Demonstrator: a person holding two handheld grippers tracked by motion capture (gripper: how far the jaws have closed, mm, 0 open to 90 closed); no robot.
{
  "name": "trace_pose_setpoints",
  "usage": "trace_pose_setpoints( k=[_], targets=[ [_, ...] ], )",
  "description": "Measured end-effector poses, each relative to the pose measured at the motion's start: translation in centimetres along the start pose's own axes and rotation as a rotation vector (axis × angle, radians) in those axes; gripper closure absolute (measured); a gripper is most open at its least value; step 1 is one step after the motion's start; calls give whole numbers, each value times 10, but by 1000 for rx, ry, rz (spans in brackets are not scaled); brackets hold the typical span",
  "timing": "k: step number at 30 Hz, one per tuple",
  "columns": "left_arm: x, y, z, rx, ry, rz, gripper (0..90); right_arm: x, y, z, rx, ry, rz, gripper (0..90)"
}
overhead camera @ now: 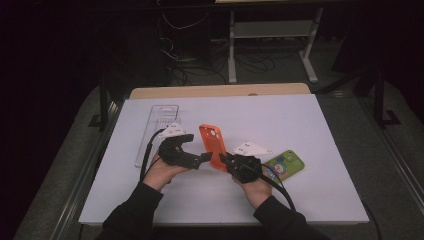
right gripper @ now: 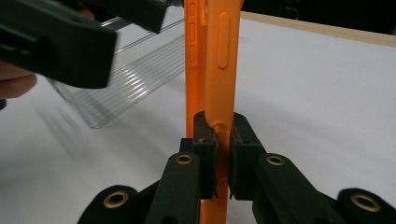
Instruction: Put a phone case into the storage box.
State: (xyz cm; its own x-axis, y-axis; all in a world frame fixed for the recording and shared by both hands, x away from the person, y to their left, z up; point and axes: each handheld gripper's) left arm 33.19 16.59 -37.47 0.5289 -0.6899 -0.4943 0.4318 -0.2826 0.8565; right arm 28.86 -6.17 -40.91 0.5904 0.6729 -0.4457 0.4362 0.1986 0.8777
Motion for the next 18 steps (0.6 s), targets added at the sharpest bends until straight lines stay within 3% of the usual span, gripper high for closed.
trace_pose_setpoints(
  k=[15, 18],
  targets=[
    [7, 0, 7, -57, 9, 56, 0, 6, -4, -14, -32, 21, -2, 814],
    [9, 0, 7, -50, 14, 55, 0, 8, -4, -17, -38, 28, -2, 814]
  ],
)
Point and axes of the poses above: each handheld gripper's, and its own axes: x roughly forward along the jaws, y roughly out of its top, z roughly to its right, and after that the axes turned 5 degrees about y, right-handed
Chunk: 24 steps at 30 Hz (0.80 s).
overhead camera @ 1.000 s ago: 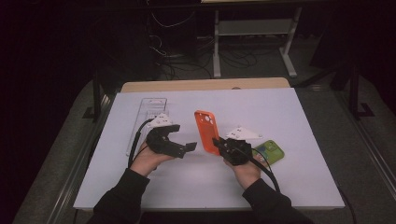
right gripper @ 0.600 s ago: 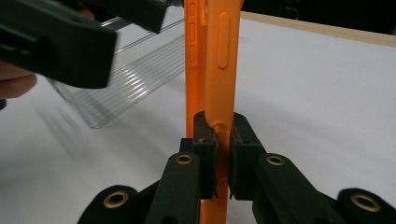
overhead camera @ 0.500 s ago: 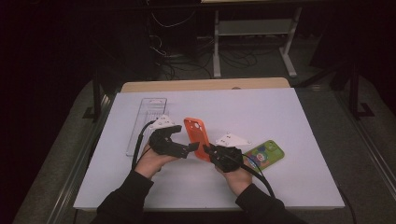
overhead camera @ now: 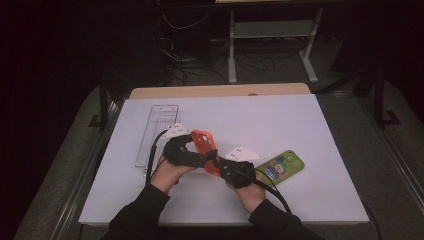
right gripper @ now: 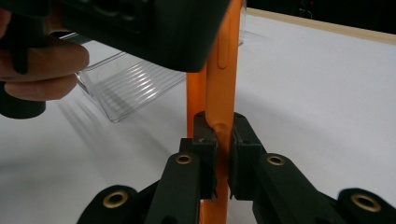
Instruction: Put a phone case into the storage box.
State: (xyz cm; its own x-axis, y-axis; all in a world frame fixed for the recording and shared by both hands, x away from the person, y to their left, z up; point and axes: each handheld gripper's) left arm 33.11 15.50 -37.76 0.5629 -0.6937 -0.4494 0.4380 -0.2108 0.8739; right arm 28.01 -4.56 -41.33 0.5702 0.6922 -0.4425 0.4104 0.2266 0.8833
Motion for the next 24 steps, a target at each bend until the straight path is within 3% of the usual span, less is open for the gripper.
trace_pose_setpoints(
  k=[13, 23, 24],
  targets=[
    [0, -1, -1, -20, 7, 10, 0, 3, -2, -4, -6, 19, -10, 812],
    [-3, -2, -5, -33, 6, 37, 92, 4, -2, -5, -12, 20, -18, 812],
    [-4, -2, -5, -49, 6, 41, 109, 4, -2, -6, -14, 21, -19, 811]
  ],
)
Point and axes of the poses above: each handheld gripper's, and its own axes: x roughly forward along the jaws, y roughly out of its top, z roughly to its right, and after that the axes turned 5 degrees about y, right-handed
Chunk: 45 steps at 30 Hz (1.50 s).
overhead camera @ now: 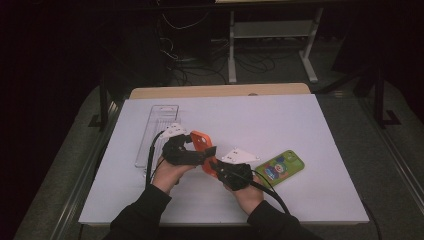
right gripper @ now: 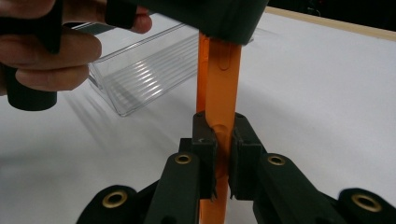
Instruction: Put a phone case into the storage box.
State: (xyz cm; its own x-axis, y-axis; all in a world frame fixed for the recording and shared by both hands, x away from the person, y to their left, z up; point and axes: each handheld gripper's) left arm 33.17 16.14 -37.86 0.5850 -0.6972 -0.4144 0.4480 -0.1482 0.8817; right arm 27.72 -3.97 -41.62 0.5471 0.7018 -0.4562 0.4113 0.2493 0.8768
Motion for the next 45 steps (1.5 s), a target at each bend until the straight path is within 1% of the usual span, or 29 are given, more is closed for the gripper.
trace_pose_setpoints(
  k=[5, 7, 8, 10, 11, 12, 13, 15, 16, 17, 18, 19, 20, 21, 22, 23, 24, 25, 27, 29, 30, 33, 35, 36, 37, 38, 41, 43, 45],
  targets=[
    [-1, 0, 0, -16, -7, -3, 125, 1, 0, 0, -14, -2, 2, 811],
    [-1, -1, 0, -11, -6, 5, 133, 1, -1, 0, -1, 4, -1, 811],
    [-1, -1, 1, -21, -6, 10, 139, 1, -1, 0, 1, 2, -4, 810],
    [-2, 0, 2, -15, -4, 0, 147, 1, -1, 0, -3, 2, -4, 809],
    [-2, 1, 1, 4, -6, 0, 151, 1, -1, 0, -2, 2, -4, 808],
    [-2, 1, 1, -3, -4, 1, 154, 1, -1, 0, -15, -2, 1, 807],
    [-2, 1, 2, -17, -4, 0, 157, 2, -1, 0, -13, -1, 0, 806],
    [-2, 3, 2, 4, -4, -3, 161, 1, -1, 0, -2, 7, -4, 800],
    [-2, 3, 2, -1, -2, -4, 162, 1, 0, 1, -7, 6, -2, 794],
    [-2, 3, 2, 4, 0, 0, 163, 1, 0, 2, -18, 6, 0, 784],
    [-1, 2, 4, -1, 5, 4, 164, 1, 0, 3, -12, 12, -7, 769],
    [-1, 2, 4, 6, 17, 0, 165, 1, 1, 3, -12, 23, -13, 742],
    [-1, 2, 4, 18, 21, -7, 165, 1, 1, 4, -15, 33, -22, 683],
    [-1, 2, 3, 8, 18, -2, 165, 1, 2, 5, -9, 50, -30, 622],
    [-2, 2, 3, 9, 15, 1, 165, 0, 2, 7, -11, 68, -29, 572],
    [-3, 3, 2, 3, 18, -5, 165, -2, 3, 9, -18, 72, -26, 531],
    [-2, 3, 2, 1, 18, 1, 164, -4, 4, 11, -19, 86, -26, 489],
    [-3, 3, 2, -2, 17, -2, 164, -6, 6, 14, -19, 101, -23, 454],
    [-4, 3, 1, 3, 18, -8, 164, -12, 8, 21, -13, 99, -23, 380],
    [-3, 2, 1, 7, 16, 1, 164, -16, 8, 28, 7, 115, -35, 332],
    [-3, 2, 2, 1, 15, 6, 164, -19, 9, 32, 9, 123, -51, 300],
    [-4, 2, 2, 10, 13, 1, 163, -28, 9, 41, -7, 113, -71, 228],
    [-4, 2, 1, 16, 15, -1, 163, -35, 8, 48, -15, 105, -65, 188],
    [-4, 2, 1, 13, 15, 2, 163, -39, 7, 51, -24, 106, -67, 168],
    [-4, 2, 1, 11, 16, 1, 163, -42, 5, 54, -20, 104, -73, 150],
    [-5, 3, 0, 12, 19, -6, 163, -45, 3, 56, -30, 93, -78, 139],
    [-5, 3, 0, 11, 20, 0, 163, -54, -4, 65, -50, 59, -107, 125],
    [-5, 3, 1, 10, 16, 6, 163, -60, -8, 71, -42, 47, -115, 111],
    [-5, 3, 1, 13, 13, 7, 163, -67, -12, 78, -36, 44, -107, 83]
  ],
)
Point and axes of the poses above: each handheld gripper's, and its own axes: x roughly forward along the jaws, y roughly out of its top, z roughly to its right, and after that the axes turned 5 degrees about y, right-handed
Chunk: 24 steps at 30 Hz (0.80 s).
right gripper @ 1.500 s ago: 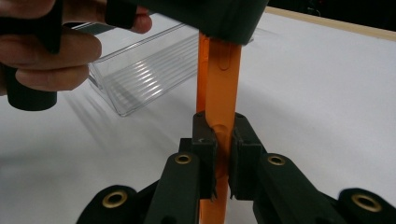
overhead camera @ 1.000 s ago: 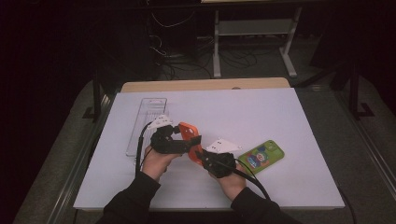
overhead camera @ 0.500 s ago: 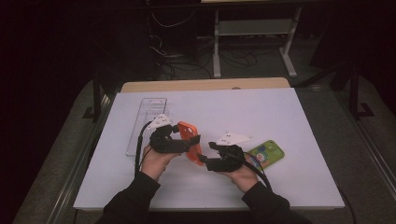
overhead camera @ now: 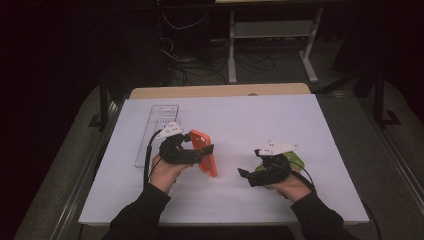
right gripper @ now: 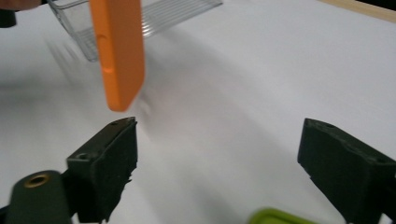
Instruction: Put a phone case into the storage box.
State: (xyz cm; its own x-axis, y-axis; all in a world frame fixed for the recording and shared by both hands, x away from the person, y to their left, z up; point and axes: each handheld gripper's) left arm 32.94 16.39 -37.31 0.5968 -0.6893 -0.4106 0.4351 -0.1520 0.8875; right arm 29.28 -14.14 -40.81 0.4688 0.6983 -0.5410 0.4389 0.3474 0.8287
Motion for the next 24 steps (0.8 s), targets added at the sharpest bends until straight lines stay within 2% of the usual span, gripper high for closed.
trace_pose_setpoints(
  k=[5, 9, 13, 15, 17, 19, 20, 24],
  targets=[
    [0, 1, 1, -1, -10, 1, 163, -15, -10, 15, 6, -6, 31, 14],
    [-1, 3, 2, 3, -12, 2, 163, -23, -20, 23, 14, -10, 44, 0],
    [-1, 4, 3, 6, -12, 11, 163, -28, -29, 25, 20, -17, 37, 0],
    [0, 5, 3, 16, -8, -1, 163, -30, -33, 24, 12, -21, 41, 0],
    [0, 6, 4, 13, -9, 15, 163, -32, -37, 24, 14, -26, 40, 0],
    [-2, 8, 4, 30, -6, 9, 163, -35, -41, 25, 12, -27, 35, 0],
    [-2, 9, 5, 22, -6, 22, 163, -37, -43, 25, 14, -30, 33, 0],
    [-2, 14, 4, 33, -13, 15, 162, -39, -48, 28, 22, -41, 21, 0]
  ],
)
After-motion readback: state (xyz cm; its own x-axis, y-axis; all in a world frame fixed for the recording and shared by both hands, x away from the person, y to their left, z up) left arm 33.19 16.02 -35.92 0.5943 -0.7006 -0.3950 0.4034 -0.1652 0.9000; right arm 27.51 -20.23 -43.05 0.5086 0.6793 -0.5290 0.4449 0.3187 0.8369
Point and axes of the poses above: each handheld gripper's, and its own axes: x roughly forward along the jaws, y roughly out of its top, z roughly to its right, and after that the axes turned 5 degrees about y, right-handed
